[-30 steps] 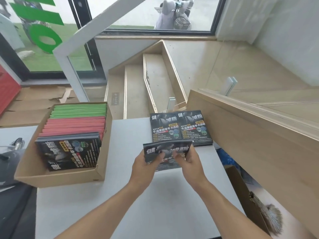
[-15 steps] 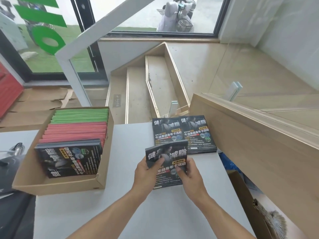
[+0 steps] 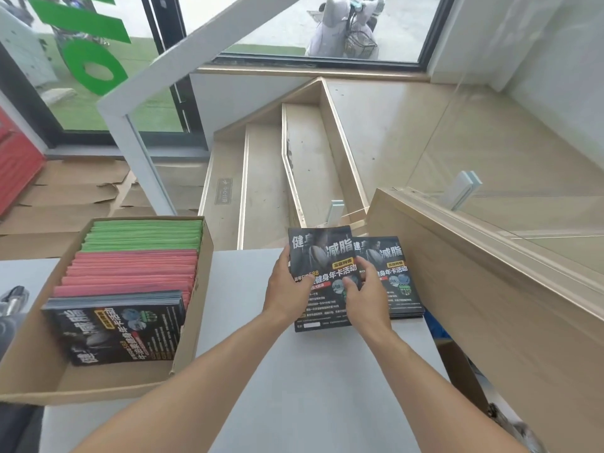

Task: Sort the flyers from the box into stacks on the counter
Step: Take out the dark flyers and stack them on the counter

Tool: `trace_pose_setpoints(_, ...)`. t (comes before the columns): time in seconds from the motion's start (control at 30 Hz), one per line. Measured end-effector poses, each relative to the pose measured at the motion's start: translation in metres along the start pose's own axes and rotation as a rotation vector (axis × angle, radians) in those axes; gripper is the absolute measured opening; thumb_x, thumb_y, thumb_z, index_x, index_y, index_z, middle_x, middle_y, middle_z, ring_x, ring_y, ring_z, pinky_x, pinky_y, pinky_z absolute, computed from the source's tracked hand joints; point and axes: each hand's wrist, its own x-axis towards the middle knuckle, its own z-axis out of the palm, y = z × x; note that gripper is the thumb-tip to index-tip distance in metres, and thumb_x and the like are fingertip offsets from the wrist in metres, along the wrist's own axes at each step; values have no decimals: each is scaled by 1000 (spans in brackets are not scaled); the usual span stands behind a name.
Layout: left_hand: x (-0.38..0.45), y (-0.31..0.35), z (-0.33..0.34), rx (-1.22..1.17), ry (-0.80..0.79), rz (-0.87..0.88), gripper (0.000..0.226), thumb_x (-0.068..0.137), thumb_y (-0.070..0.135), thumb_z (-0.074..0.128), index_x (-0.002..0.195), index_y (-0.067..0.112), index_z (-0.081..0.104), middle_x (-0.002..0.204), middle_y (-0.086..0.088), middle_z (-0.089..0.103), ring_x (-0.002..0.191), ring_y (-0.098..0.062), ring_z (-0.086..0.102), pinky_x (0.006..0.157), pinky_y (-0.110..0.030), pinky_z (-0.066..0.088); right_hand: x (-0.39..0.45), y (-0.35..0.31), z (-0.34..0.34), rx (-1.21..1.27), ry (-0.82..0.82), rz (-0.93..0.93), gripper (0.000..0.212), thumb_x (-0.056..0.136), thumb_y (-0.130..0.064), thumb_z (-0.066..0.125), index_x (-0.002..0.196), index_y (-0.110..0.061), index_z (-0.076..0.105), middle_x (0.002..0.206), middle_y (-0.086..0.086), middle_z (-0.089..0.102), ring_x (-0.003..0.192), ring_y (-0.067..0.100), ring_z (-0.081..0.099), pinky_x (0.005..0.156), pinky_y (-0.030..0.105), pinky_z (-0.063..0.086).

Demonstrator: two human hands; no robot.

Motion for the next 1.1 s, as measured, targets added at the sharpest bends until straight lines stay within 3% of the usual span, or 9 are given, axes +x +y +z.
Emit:
trace_pose_setpoints(0.07,14,1,1,85,-58,-16,67,88,27,70,144,44,39,129,12,64,108,-9,66,79,-30,59,12,-2,3,-94,-5,11,47,105,-16,54,149,-23,41,130,-8,57,96,1,54,66,7,44)
trace_pose_setpoints(0.17,26,-5,2,215,-134,-70,77,83,34,71,149,43,32,134,11,62,112,-16,66,91,-40,58,21,0,9,-281,-5,0,57,102,-18,57,154,-22,36,141,-2,53,119,15,53,94,31,51)
trace_pose_setpoints(0.23,30,-10,2,265,-167,-83,81,86,30,71,153,40,26,135,8,62,111,-17,65,91,-39,57,26,6,12,-500,-4,-45,58,100,-23,60,154,-23,37,136,-2,53,126,19,52,104,38,45)
trace_pose_setpoints(0.37,35,-17,2,291,-193,-80,78,87,26,71,151,39,29,132,10,63,109,-16,63,86,-34,53,31,14,12,-739,1,-123,55,99,-35,61,149,-23,42,125,-3,55,122,17,49,108,36,36)
trace_pose_setpoints(0.53,40,-19,0,251,-243,-140,96,81,34,72,158,40,14,148,11,52,126,-19,58,105,-38,48,31,22,12,-888,38,-209,64,100,-46,55,156,-25,32,135,-2,50,127,18,42,111,36,30)
trace_pose_setpoints(0.67,39,-16,-2,196,-252,-197,98,92,28,71,162,32,3,163,4,30,149,-22,31,114,-34,32,26,24,12,-847,-266,-329,83,89,-69,56,158,-34,25,166,0,18,154,21,8,126,41,5)
trace_pose_setpoints(0.77,38,-16,0,128,-249,-227,99,87,35,72,162,36,7,162,4,34,146,-22,37,118,-39,35,21,25,12,-951,-528,-394,112,69,-81,66,159,-38,16,169,-3,-5,156,24,-11,126,48,-8)
trace_pose_setpoints(0.9,44,-13,5,43,-249,-259,101,70,38,71,157,45,20,154,5,45,131,-22,54,107,-42,49,27,24,12,-958,-488,-390,109,67,-62,80,156,-35,22,168,3,9,155,25,1,126,47,0)
trace_pose_setpoints(1.1,44,-6,15,44,-247,-263,94,90,23,72,162,31,12,164,2,28,146,-23,36,106,-32,40,31,21,18,-907,-474,-335,104,68,-57,82,153,-33,27,165,-1,18,153,21,11,125,44,11)
